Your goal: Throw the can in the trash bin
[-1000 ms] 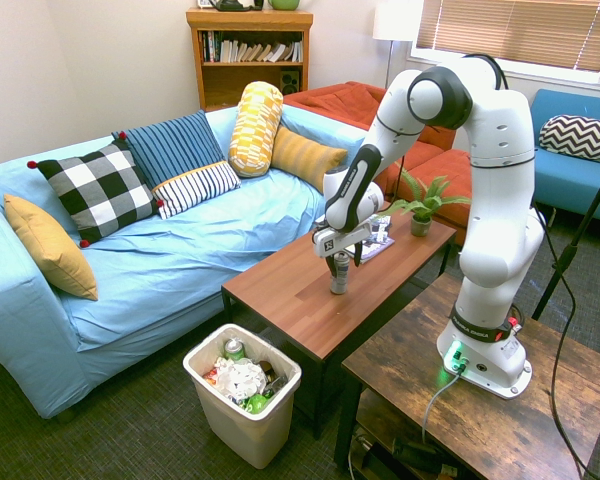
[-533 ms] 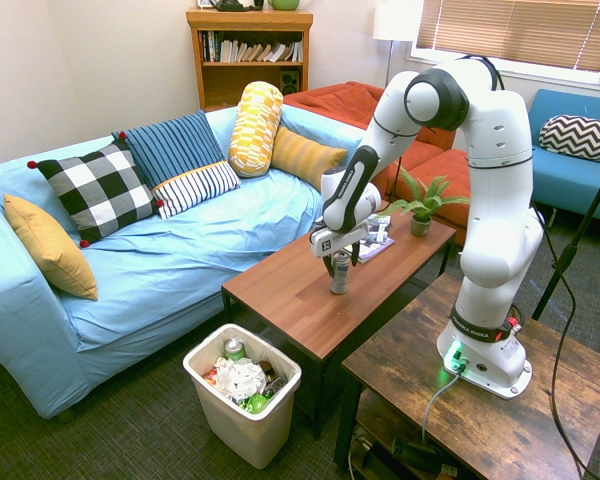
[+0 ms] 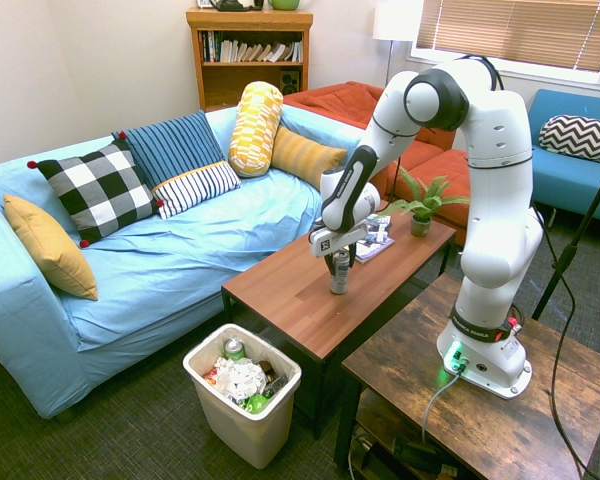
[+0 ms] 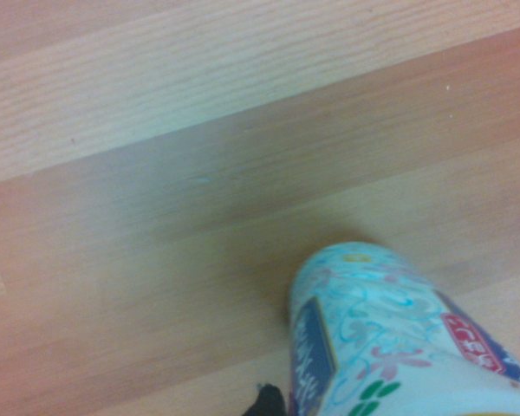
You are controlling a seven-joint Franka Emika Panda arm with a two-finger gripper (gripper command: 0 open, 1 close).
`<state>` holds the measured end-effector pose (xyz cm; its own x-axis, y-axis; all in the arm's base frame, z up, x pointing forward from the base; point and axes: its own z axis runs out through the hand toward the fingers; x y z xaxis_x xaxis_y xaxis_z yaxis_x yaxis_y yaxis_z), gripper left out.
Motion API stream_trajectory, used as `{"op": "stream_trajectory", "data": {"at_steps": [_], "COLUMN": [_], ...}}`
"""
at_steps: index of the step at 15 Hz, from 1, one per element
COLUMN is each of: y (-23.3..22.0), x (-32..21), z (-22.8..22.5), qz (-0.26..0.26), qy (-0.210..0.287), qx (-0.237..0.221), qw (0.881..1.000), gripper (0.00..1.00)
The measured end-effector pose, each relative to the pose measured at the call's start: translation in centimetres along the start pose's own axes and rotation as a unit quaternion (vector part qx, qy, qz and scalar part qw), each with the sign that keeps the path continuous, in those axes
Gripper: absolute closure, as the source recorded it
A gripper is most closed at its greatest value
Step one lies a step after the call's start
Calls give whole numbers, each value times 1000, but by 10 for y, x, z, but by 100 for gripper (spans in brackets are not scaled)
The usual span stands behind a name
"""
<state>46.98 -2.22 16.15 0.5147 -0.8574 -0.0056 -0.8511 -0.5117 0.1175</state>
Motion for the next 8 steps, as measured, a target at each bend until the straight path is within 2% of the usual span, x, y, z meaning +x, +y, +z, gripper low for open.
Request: {"op": "stream_trajectory", "data": {"at_steps": [8], "y": [4], "x": [4], "z": [-3], "qz": [-4], "qy": [-4], "qx": [5], "qw": [1000], "gripper": [100]}}
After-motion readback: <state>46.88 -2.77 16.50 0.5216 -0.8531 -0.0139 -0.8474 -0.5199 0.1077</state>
